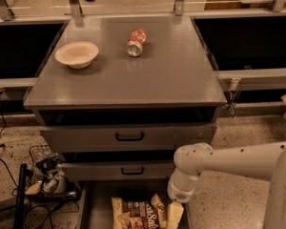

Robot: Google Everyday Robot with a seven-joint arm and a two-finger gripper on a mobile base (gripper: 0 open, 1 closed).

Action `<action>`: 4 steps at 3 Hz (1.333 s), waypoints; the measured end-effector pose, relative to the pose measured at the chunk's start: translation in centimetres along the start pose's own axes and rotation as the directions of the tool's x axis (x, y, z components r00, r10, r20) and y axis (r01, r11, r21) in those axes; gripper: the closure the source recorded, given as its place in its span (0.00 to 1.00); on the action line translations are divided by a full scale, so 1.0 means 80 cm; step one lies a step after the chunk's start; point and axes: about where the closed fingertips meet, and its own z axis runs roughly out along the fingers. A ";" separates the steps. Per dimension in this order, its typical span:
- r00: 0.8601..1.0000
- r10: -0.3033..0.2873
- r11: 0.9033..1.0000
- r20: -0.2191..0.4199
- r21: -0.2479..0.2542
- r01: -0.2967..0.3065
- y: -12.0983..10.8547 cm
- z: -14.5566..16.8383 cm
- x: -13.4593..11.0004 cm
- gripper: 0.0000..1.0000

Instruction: Pick brown chip bag from bottom drawer and place on counter

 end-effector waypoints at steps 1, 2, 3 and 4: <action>1.000 0.006 0.999 0.006 -0.039 -0.005 -0.005 0.029 0.000 0.00; 1.000 0.022 0.997 0.008 -0.077 -0.021 -0.009 0.059 0.004 0.00; 1.000 0.022 0.997 0.008 -0.077 -0.021 -0.009 0.059 0.004 0.00; 0.995 0.081 0.994 0.058 -0.083 -0.076 -0.027 0.101 0.006 0.00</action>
Offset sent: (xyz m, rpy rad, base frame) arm -0.0050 0.0079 -0.0662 0.0251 0.1051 -0.0188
